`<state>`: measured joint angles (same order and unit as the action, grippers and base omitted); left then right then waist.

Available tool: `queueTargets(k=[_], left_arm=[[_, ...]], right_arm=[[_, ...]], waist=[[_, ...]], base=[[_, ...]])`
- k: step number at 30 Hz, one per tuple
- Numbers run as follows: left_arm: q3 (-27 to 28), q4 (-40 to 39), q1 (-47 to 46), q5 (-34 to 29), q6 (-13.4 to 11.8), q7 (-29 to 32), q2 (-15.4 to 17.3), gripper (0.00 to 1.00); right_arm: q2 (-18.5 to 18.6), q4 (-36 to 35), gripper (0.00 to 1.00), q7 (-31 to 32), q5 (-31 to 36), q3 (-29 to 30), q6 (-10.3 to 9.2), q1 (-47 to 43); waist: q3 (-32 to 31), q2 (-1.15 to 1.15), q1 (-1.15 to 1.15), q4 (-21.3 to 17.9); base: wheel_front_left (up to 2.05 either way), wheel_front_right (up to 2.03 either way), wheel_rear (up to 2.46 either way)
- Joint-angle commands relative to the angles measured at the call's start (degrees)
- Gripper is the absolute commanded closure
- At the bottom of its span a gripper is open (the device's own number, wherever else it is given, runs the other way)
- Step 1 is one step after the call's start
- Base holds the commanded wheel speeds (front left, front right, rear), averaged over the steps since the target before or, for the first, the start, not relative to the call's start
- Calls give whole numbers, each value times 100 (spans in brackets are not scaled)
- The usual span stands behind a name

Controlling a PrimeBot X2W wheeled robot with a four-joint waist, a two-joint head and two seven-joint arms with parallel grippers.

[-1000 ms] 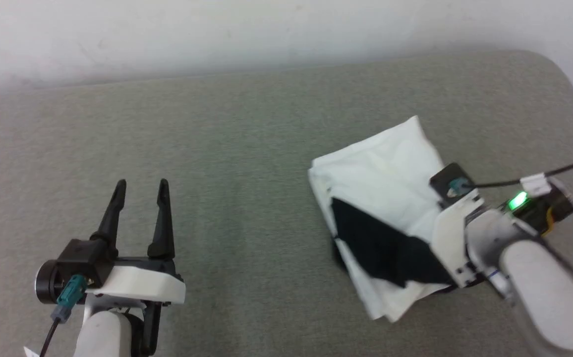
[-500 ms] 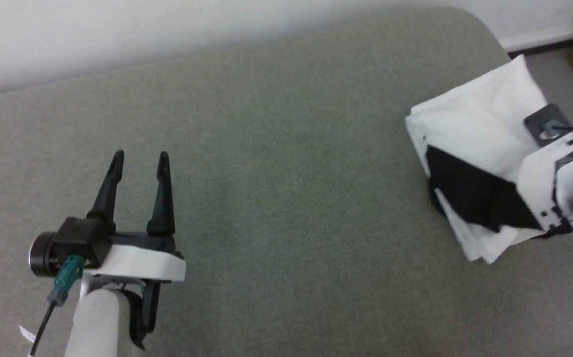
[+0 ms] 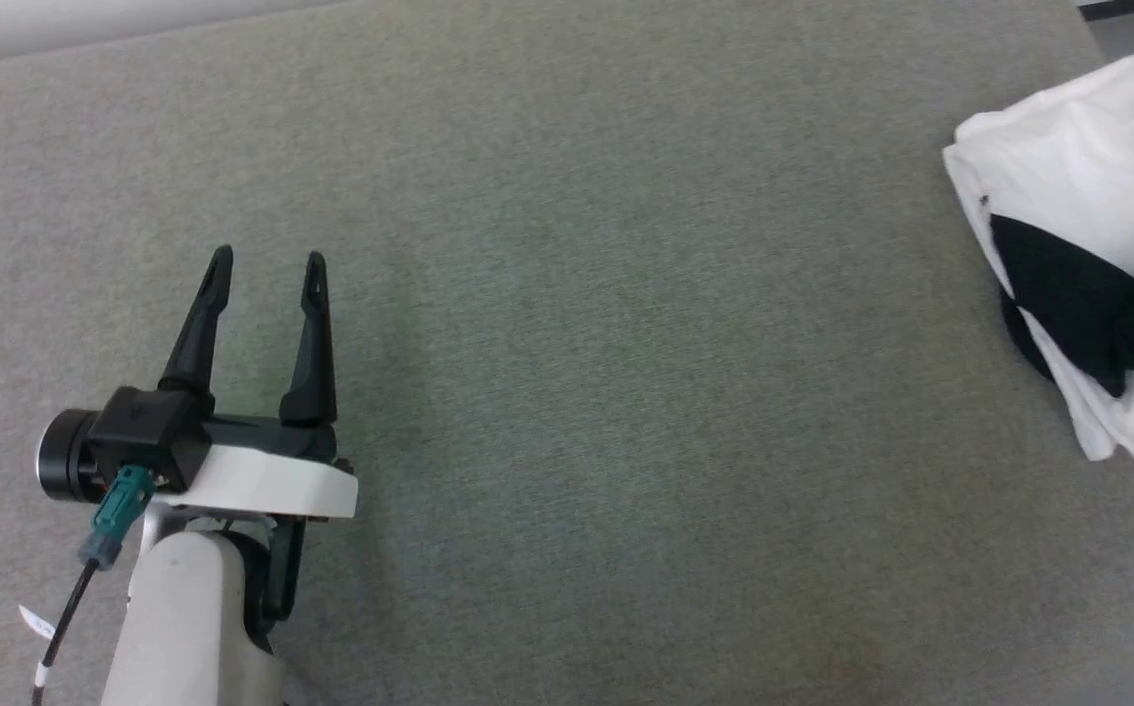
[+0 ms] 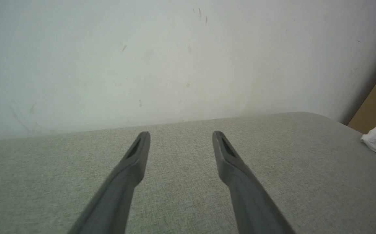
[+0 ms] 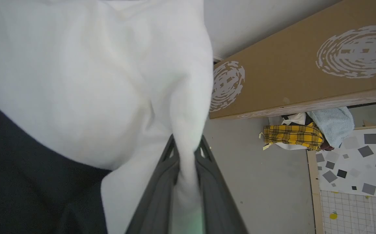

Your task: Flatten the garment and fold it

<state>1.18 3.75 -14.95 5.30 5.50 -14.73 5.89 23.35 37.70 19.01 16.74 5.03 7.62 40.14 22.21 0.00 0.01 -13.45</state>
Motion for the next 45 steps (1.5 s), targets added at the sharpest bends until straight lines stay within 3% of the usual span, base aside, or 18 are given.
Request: queueTargets(k=[1,2,3,7,14,26,34,45], left_arm=[[-13,-3,-101,-51,-6,-27,40,0],[-17,8,-86,-48,-13,-27,36,0],[-21,27,-69,-42,-19,-27,32,0],[-39,129,42,7,-37,-27,-12,0],[-30,264,415,146,-83,-27,-111,0],[25,375,1000,459,-273,-27,-246,0],[1,589,1158,562,-327,-27,-271,0],[-25,649,1262,476,-345,-27,-277,0]], right_arm=[[-132,80,77,-57,105,147,-13,101],[-190,136,42,-73,160,240,-13,98],[-239,202,0,-56,204,350,-13,86],[-407,377,0,-56,244,734,-13,-57],[-671,29,0,-826,-196,1000,-13,-558],[-1066,-1793,0,-1916,-1615,763,-13,-1929],[-1655,-3051,0,-2282,-1944,559,-13,-2962],[-2018,-3548,0,-2679,-2079,-9,-13,-3800]], waist=[[118,0,-1,188],[89,0,-1,211],[43,0,-1,233],[-302,0,-1,349],[-1071,0,-1,537],[-2020,0,-1,1039],[-2289,0,-1,1344],[-2346,0,-1,1513]], base=[[0,0,0],[0,0,0],[0,0,0],[0,0,0],[0,0,0],[0,0,0],[0,0,0],[0,0,0]])
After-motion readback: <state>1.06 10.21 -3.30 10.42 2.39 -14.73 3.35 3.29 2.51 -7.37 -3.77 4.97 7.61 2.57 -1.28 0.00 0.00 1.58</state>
